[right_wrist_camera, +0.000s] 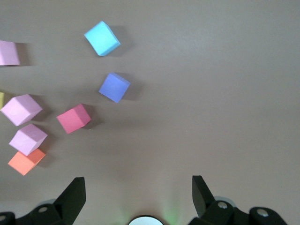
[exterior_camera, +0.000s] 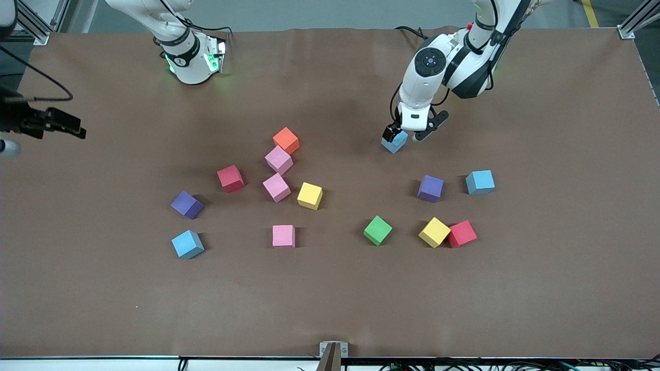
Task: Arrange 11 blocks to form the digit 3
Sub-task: 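Grasp the light blue cube with the left gripper while the right gripper moves out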
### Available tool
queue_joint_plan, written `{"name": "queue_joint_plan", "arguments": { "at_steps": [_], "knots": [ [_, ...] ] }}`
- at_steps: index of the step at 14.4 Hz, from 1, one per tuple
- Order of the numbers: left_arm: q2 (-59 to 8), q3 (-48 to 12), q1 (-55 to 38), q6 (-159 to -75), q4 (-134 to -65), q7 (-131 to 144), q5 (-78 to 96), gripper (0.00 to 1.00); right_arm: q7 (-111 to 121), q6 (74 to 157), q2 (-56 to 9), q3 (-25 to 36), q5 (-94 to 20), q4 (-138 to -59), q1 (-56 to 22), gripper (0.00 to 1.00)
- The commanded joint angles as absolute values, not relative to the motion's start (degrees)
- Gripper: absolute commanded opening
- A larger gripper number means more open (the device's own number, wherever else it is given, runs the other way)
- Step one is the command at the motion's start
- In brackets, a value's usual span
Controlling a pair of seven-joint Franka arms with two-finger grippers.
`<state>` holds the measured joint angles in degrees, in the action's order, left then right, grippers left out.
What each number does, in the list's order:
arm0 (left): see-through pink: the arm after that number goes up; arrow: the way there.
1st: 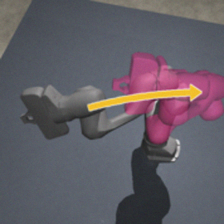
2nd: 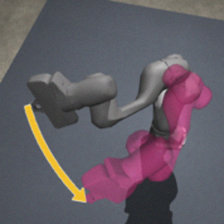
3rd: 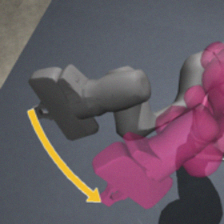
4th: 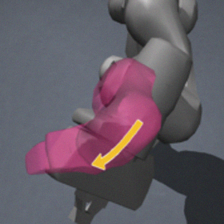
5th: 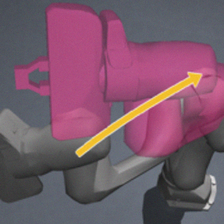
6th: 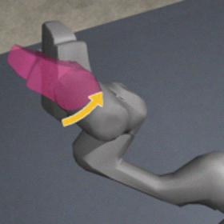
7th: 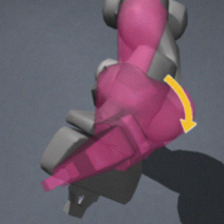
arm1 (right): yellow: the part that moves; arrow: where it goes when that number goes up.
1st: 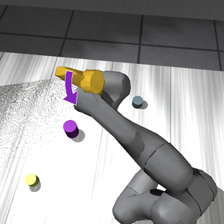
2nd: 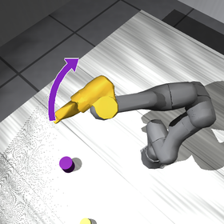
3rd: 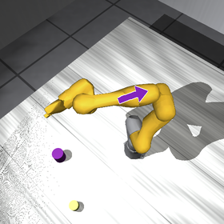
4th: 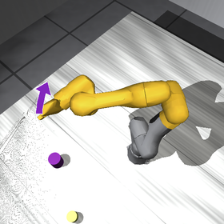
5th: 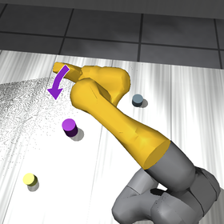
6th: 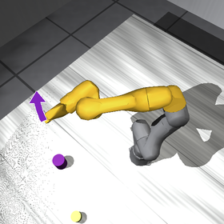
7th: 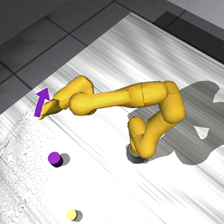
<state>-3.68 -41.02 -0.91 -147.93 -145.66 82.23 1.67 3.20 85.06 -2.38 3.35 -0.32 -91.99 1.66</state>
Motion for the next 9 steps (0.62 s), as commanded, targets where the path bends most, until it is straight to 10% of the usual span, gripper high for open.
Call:
{"name": "queue_joint_plan", "arguments": {
  "at_steps": [1, 9],
  "knots": [
    [-5.4, -41.4, -1.1, -151.1, -146.5, 83.1, 2.5, 1.0, 4.0, 84.8, -8.1, 2.9, 2.9, -89.0, 2.3, 1.0],
    [-11.0, -41.2, -1.2, -153.1, -146.3, 84.0, 0.1, 1.0, -6.0, 84.6, -9.0, 2.7, 0.1, -88.9, 0.9, 1.0]
  ]
}}
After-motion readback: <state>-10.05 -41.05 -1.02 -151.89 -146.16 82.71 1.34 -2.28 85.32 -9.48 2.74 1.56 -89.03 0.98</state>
